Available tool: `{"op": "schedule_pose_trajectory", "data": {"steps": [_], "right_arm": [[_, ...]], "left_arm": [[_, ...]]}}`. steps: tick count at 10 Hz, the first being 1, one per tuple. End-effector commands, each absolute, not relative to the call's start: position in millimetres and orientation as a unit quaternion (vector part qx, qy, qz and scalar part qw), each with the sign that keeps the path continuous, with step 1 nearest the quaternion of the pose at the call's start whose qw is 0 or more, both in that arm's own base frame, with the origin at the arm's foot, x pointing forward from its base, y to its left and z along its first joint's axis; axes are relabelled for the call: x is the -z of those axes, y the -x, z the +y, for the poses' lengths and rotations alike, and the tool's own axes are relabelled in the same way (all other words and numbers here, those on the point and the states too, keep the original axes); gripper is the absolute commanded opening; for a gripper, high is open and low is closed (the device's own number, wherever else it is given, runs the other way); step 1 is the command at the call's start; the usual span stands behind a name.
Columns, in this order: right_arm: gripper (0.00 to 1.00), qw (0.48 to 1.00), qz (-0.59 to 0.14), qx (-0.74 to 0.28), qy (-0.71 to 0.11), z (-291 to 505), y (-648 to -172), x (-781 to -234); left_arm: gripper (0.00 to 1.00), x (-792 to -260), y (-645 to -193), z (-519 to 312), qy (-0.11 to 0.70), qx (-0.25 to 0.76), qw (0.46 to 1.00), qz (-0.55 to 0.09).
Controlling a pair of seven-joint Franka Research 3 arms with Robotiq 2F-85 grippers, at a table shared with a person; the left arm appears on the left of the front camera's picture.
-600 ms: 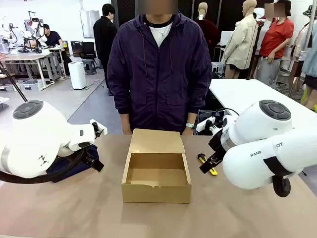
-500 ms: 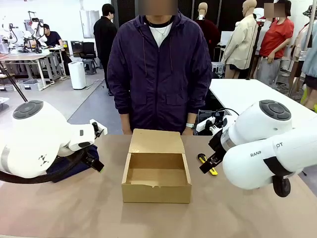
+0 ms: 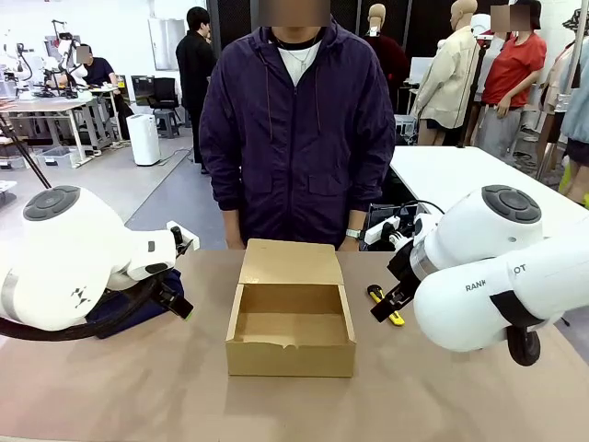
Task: Pack the items into the box.
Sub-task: Pick up the item indicated by the person and place it inside the Mailer Box.
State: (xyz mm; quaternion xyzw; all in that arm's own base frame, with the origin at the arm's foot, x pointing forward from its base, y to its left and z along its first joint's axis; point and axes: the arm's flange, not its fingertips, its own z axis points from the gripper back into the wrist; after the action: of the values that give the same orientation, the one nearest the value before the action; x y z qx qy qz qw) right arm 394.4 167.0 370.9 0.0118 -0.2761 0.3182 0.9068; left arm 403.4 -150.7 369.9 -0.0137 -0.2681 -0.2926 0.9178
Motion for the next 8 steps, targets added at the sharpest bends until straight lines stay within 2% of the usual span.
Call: {"op": "schedule_pose_trajectory", "data": {"steps": [1,8], "right_arm": [[1.00,0.907,-0.276,-0.318,-0.012,166.9,-394.5,-370.9],[1.00,0.907,-0.276,-0.318,-0.012,166.9,-394.5,-370.9]], "left_arm": [[1.00,-370.0,-403.4,-150.7,0.014,0.293,0.918,-0.268],[1.00,-370.0,-403.4,-150.7,0.014,0.293,0.918,-0.268]]}}
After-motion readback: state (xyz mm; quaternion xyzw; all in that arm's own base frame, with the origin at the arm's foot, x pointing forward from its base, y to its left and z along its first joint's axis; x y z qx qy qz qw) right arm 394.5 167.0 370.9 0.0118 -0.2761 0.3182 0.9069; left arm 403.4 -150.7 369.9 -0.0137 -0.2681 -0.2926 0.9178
